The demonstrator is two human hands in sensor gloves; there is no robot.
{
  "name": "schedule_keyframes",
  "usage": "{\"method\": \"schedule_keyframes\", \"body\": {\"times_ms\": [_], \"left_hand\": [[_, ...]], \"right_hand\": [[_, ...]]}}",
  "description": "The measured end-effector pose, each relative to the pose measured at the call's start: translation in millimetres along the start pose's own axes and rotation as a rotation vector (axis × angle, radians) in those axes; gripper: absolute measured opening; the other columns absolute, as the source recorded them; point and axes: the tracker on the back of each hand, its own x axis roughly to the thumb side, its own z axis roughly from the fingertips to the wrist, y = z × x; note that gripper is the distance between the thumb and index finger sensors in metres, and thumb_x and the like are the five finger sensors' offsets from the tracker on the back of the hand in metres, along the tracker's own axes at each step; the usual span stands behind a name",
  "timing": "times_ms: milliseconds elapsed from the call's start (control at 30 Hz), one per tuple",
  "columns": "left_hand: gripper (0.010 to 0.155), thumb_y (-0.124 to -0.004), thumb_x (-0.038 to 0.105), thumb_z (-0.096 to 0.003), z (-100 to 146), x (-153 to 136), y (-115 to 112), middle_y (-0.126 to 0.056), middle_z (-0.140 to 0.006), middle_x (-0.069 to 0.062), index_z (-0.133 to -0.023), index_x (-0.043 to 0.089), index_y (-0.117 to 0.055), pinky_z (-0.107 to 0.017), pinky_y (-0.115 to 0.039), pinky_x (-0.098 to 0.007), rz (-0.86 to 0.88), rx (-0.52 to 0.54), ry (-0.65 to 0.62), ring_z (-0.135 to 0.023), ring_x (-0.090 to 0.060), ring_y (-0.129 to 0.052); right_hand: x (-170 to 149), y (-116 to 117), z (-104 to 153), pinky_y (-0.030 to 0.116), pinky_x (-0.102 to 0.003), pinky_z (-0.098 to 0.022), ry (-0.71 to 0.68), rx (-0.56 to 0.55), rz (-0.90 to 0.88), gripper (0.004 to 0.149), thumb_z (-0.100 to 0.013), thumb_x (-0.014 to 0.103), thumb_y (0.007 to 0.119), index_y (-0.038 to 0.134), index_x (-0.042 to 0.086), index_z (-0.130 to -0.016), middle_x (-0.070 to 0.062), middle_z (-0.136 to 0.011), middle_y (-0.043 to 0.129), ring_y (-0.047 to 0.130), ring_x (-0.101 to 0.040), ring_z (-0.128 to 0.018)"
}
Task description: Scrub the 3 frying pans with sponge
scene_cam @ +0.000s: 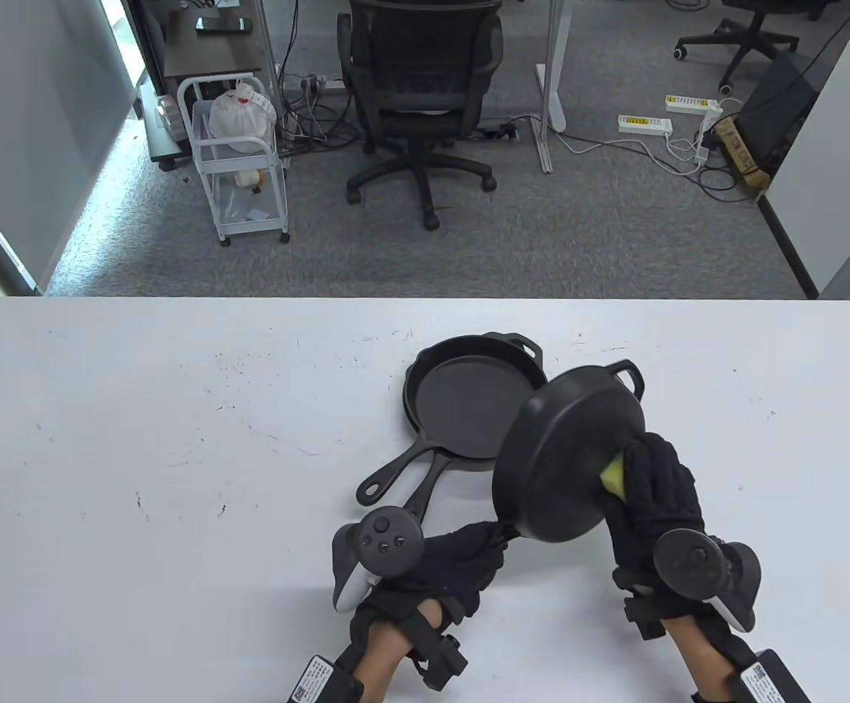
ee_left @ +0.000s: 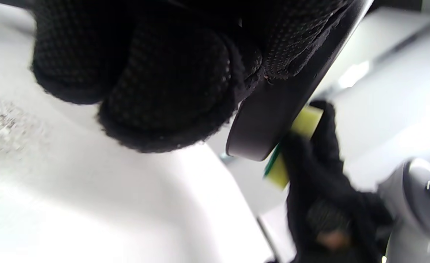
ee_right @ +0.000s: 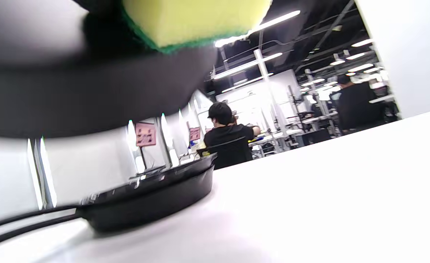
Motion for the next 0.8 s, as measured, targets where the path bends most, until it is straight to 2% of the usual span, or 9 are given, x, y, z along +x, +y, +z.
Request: {"method": "schedule_keyframes", "body": {"times_ms": [100,267,400,500,567,667,800], "left_hand": [[0.055,-0.086,0.039,-0.0463,2,-3,0,-0.110,-0.054,-0.004,-0.094,0.012,-0.090,-0.028,-0.099,-0.042,0.087,0.018,0.043,-0.018,-0.014,-0.115],[0.055,-0.087,0.039,-0.0455,-1,0,-9,-0.111,-0.053,-0.004,-0.093,0.012,-0.091,-0.027,-0.100,-0.042,-0.069,-0.081,0.032,-0.017,-0.014,-0.115],[0.056,-0.089,0.039,-0.0439,-4,11,-19,-0.111,-0.053,-0.004,-0.093,0.013,-0.092,-0.028,-0.100,-0.042,-0.226,-0.188,-0.017,-0.018,-0.015,-0.115],[0.056,-0.090,0.039,-0.0436,-4,13,-18,-0.111,-0.054,-0.004,-0.093,0.014,-0.092,-0.030,-0.100,-0.042,-0.208,-0.229,-0.039,-0.019,-0.015,-0.115],[0.056,-0.090,0.039,-0.0440,-4,11,-15,-0.111,-0.055,-0.004,-0.094,0.014,-0.092,-0.030,-0.100,-0.042,-0.180,-0.202,-0.046,-0.020,-0.014,-0.116],[0.056,-0.088,0.039,-0.0454,-2,8,-8,-0.111,-0.055,-0.004,-0.095,0.013,-0.091,-0.030,-0.100,-0.042,-0.143,-0.115,-0.039,-0.020,-0.014,-0.115],[0.056,-0.085,0.039,-0.0463,0,6,-3,-0.109,-0.056,-0.004,-0.095,0.013,-0.089,-0.031,-0.099,-0.042,-0.073,-0.018,-0.014,-0.022,-0.014,-0.115]], "right_hand": [[26,7,7,0.046,-0.050,-0.077,-0.130,-0.013,0.070,0.070,-0.045,0.051,0.066,0.027,0.046,-0.103,0.009,-0.117,0.032,0.044,-0.020,-0.109],[64,-3,21,0.044,-0.049,-0.077,-0.282,-0.092,0.163,0.071,-0.045,0.053,0.065,0.025,0.048,-0.103,0.011,-0.117,0.030,0.041,-0.018,-0.110],[54,-21,21,0.043,-0.050,-0.078,-0.230,-0.160,0.087,0.071,-0.045,0.054,0.065,0.025,0.048,-0.103,0.010,-0.117,0.030,0.040,-0.019,-0.110],[27,-30,11,0.041,-0.051,-0.078,-0.088,-0.185,-0.038,0.070,-0.045,0.053,0.064,0.025,0.048,-0.103,0.010,-0.117,0.030,0.039,-0.018,-0.110],[9,-28,5,0.041,-0.052,-0.077,-0.008,-0.151,-0.099,0.070,-0.045,0.052,0.064,0.026,0.048,-0.103,0.010,-0.117,0.029,0.039,-0.019,-0.110],[-8,-15,1,0.042,-0.052,-0.077,0.044,-0.083,-0.063,0.070,-0.045,0.052,0.065,0.026,0.047,-0.103,0.010,-0.117,0.030,0.040,-0.019,-0.110],[9,2,4,0.044,-0.051,-0.077,-0.058,-0.018,-0.037,0.070,-0.045,0.051,0.066,0.028,0.046,-0.103,0.009,-0.117,0.032,0.041,-0.020,-0.110]]}}
